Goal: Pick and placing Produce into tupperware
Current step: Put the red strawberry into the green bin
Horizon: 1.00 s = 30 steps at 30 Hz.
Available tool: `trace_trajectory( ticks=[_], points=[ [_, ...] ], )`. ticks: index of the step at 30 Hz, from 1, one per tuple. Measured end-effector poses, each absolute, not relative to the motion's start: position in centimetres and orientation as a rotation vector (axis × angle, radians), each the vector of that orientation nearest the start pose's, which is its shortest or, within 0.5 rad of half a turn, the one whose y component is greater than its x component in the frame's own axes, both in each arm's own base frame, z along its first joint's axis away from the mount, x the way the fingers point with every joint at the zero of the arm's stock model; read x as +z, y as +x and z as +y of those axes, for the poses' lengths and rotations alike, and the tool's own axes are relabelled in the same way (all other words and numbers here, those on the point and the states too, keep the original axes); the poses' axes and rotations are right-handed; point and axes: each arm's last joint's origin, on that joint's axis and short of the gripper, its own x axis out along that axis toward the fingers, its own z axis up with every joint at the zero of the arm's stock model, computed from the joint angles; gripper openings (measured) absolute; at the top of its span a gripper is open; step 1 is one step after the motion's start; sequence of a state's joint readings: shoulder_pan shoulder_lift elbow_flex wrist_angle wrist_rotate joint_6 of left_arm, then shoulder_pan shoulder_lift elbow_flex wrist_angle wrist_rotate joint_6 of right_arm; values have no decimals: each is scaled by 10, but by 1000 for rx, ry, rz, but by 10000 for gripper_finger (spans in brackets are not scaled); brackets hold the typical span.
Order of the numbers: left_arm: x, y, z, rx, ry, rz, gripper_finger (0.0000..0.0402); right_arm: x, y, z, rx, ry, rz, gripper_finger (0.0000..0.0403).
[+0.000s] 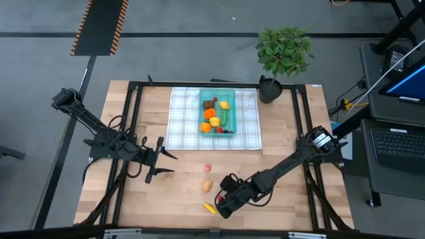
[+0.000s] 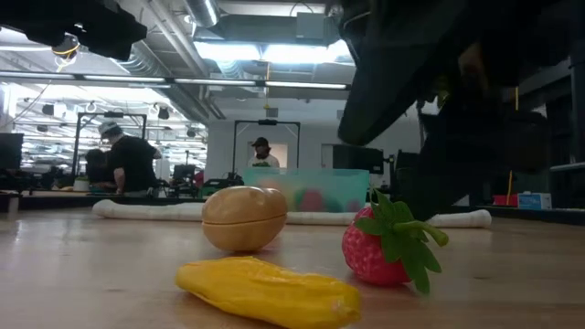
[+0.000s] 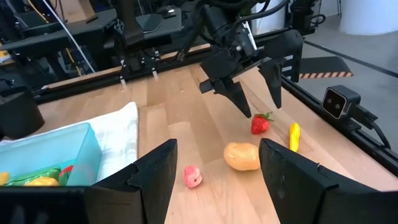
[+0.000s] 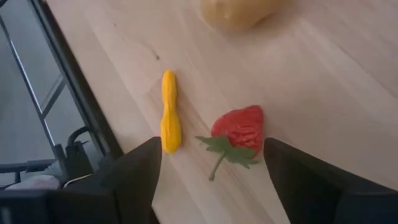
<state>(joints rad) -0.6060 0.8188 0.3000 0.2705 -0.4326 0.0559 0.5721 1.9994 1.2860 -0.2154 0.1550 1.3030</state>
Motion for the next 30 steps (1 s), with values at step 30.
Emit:
trace_trajectory(
  ticks=[30],
  points=[
    [202,149,-88,-177,187,226,220,133,353,209,-260,832,1039,284]
  ],
)
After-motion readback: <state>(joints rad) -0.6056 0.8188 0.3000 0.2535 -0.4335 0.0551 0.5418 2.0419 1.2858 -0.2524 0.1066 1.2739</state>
